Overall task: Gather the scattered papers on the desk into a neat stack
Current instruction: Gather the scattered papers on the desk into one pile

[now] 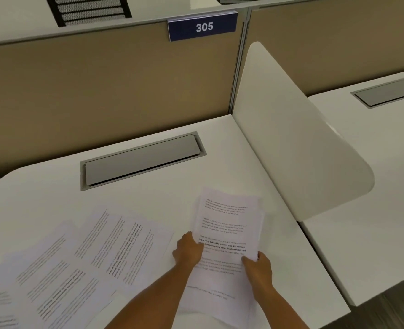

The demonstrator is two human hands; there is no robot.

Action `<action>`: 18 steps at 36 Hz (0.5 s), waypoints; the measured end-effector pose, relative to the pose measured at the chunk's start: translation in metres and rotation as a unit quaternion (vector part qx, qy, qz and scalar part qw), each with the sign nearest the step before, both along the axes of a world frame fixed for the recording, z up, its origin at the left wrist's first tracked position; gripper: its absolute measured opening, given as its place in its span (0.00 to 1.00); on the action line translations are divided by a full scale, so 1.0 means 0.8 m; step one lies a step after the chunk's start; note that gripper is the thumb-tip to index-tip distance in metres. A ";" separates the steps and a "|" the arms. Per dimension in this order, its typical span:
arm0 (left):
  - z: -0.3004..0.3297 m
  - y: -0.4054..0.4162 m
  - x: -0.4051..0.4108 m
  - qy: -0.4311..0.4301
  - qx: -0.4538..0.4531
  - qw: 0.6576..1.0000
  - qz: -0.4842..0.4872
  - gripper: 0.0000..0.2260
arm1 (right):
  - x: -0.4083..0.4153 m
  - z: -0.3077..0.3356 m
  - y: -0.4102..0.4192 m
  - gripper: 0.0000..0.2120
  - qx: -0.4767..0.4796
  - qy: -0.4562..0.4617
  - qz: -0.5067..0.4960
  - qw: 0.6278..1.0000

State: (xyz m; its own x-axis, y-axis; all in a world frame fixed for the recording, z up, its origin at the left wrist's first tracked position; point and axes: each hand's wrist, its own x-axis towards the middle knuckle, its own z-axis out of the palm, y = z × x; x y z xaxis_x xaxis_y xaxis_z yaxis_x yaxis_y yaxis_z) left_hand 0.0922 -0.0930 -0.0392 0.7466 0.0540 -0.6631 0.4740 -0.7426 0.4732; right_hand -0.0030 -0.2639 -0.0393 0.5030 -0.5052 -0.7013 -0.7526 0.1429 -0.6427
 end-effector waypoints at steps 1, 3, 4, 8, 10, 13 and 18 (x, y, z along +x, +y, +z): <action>0.001 0.004 -0.004 0.003 -0.029 1.000 0.011 0.23 | -0.001 0.002 0.001 0.17 -0.002 -0.005 0.009 1.000; 0.004 0.013 -0.011 0.005 -0.080 0.996 0.025 0.24 | -0.002 0.007 0.003 0.16 -0.009 -0.012 0.024 1.000; 0.007 0.017 -0.015 0.004 -0.094 0.995 0.028 0.24 | -0.002 0.010 0.004 0.16 -0.012 -0.013 0.029 0.999; 0.017 0.034 -0.027 -0.009 -0.140 0.989 0.054 0.14 | 0.003 0.020 0.012 0.15 -0.029 -0.030 0.058 0.997; 0.026 0.043 -0.033 -0.022 -0.164 0.983 0.082 0.14 | 0.009 0.026 0.021 0.16 -0.036 -0.040 0.085 0.995; 0.041 0.059 -0.042 -0.066 -0.206 0.968 0.130 0.21 | 0.022 0.035 0.040 0.16 -0.058 -0.061 0.138 0.987; 0.064 0.096 -0.057 -0.151 -0.223 0.939 0.214 0.18 | 0.051 0.052 0.079 0.19 -0.056 -0.097 0.230 0.967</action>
